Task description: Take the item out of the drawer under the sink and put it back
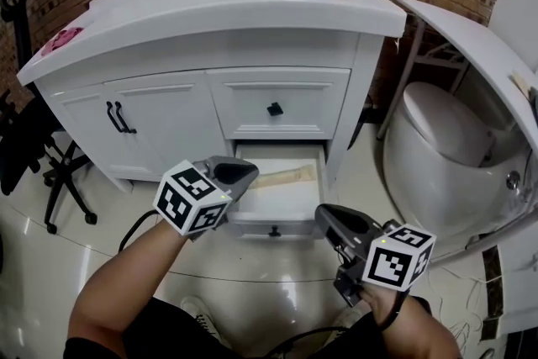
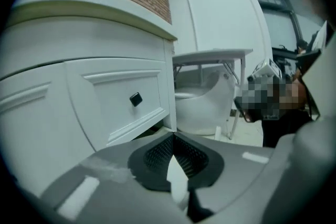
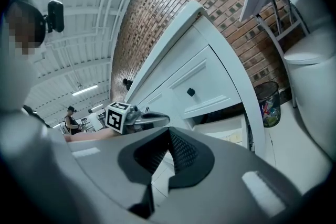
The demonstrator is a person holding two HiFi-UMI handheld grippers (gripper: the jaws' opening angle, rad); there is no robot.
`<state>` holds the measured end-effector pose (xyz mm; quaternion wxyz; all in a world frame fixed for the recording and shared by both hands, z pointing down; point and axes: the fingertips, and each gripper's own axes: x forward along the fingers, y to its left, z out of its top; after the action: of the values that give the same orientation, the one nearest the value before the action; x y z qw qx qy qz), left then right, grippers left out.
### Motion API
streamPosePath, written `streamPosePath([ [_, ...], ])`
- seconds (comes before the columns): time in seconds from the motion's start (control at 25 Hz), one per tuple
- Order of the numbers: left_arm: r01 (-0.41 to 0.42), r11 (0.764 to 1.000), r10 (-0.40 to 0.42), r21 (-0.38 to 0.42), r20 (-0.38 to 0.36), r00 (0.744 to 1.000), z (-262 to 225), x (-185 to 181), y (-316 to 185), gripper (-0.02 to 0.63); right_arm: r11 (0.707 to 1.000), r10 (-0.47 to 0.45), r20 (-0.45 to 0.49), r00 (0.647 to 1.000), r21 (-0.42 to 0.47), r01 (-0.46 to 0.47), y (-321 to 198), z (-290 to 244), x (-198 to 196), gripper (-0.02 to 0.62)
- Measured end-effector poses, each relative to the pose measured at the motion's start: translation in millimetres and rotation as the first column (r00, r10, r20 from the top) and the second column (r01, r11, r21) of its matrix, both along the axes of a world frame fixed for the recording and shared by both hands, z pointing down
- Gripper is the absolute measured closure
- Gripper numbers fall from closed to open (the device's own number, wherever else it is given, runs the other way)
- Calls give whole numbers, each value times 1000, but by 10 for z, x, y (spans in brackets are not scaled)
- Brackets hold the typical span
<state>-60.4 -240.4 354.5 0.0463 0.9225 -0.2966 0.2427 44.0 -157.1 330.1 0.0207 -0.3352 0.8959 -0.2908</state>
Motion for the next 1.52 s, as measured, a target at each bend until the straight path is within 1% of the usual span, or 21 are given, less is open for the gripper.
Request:
streamPosePath([
  [0.08, 86, 996, -89, -32, -102, 991, -86, -161, 150, 600, 1000, 0, -7, 1000, 2, 0, -8, 8, -3, 591],
  [0.16, 151, 986, -161, -68, -181, 970, -175, -310, 290, 600, 1000, 3, -4, 1000, 6, -3, -8, -6, 3, 591],
  [0.24, 177, 980, -194, -94, -241, 951, -303, -400, 440, 600, 1000, 7, 1, 1000, 21, -7, -1, -51, 10, 591],
  [0.32, 169, 980, -192, -105, -275, 942, -428, -412, 606, 600, 999, 8, 7, 1000, 39, -8, 9, -111, 19, 591],
  [0.44, 150, 984, -173, -100, -290, 941, -507, -361, 834, 600, 998, 6, 6, 1000, 58, -7, 31, -166, 30, 591],
  [0.52, 148, 985, -170, -91, -309, 936, -470, -344, 905, 600, 998, 9, -2, 1000, 62, -8, 44, -170, 39, 591],
  [0.64, 153, 981, -186, -121, -344, 920, -356, -364, 909, 600, 998, 7, -13, 1000, 63, -6, 72, -148, 26, 591],
  [0.72, 143, 980, -184, -136, -360, 915, -316, -357, 908, 600, 998, 2, -24, 1000, 69, 0, 95, -141, 17, 591],
  [0.92, 141, 975, -196, -173, -369, 908, -232, -364, 917, 600, 998, -5, -53, 999, 63, 8, 122, -97, 8, 591],
  [1.04, 145, 976, -196, -165, -360, 912, -221, -377, 921, 600, 998, -3, -55, 998, 56, 6, 123, -84, 16, 591],
  [1.16, 144, 975, -197, -167, -367, 909, -230, -369, 935, 600, 999, 0, -37, 999, 49, 2, 134, -108, 31, 591],
  [1.24, 140, 975, -194, -170, -361, 912, -224, -353, 968, 600, 999, 1, -25, 1000, 43, 0, 153, -126, 33, 591],
  [1.36, 139, 976, -193, -169, -360, 913, -257, -348, 1033, 600, 999, 4, -37, 999, 48, -2, 205, -150, 27, 591],
  [1.52, 148, 979, -191, -142, -374, 908, -372, -399, 1184, 600, 998, 12, -63, 998, 69, -7, 432, -207, 30, 591],
])
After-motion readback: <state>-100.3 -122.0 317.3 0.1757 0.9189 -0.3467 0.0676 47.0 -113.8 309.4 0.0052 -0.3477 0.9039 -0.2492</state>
